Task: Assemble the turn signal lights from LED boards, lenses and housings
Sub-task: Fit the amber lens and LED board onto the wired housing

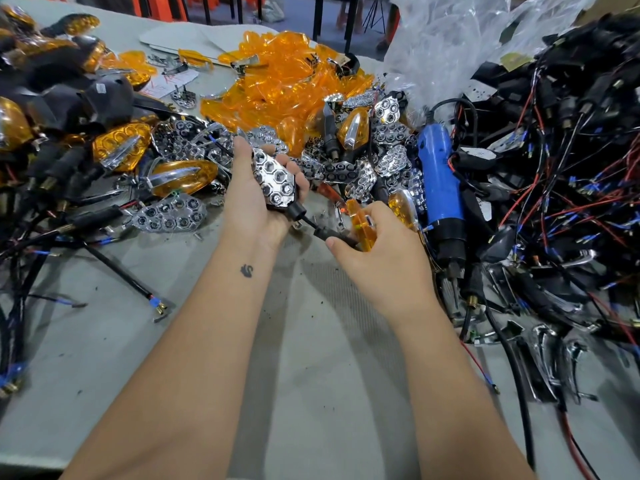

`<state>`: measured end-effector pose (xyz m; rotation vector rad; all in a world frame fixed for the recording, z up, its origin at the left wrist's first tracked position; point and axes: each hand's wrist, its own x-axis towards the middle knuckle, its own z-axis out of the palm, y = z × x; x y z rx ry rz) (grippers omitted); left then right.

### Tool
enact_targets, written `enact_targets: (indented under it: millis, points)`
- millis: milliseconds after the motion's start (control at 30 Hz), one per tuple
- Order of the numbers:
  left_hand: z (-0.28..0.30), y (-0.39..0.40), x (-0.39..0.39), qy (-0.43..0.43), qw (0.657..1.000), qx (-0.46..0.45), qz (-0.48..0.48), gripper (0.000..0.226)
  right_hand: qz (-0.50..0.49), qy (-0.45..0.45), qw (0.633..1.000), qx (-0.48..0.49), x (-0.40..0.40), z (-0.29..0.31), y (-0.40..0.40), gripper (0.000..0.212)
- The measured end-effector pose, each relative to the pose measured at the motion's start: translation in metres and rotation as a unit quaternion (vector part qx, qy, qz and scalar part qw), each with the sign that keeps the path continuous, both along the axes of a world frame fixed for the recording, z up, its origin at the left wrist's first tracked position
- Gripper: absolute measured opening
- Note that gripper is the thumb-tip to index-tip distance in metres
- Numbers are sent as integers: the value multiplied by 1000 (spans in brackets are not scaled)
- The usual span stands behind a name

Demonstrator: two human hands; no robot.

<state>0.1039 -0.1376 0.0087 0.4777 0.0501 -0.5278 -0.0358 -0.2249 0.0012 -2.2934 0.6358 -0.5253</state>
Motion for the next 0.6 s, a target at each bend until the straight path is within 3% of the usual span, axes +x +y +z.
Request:
enact_targets:
  millis: [200, 400, 500, 600]
  points:
    - [-1, -2, 4, 5, 999, 43, 31, 39, -6, -12, 1000, 9, 1, 3, 5, 26]
    - [-1, -4, 3, -62, 992, 107, 32, 30, -43, -3, 999, -33, 19, 17, -2, 28]
    - [-2, -5, 1, -97, 985, 138, 37, 30, -39, 60, 988, -133, 31, 20, -3, 47]
    - [-2, -3, 0, -97, 988, 117, 1, 34, -45, 21, 971, -233, 40, 23, 7, 53]
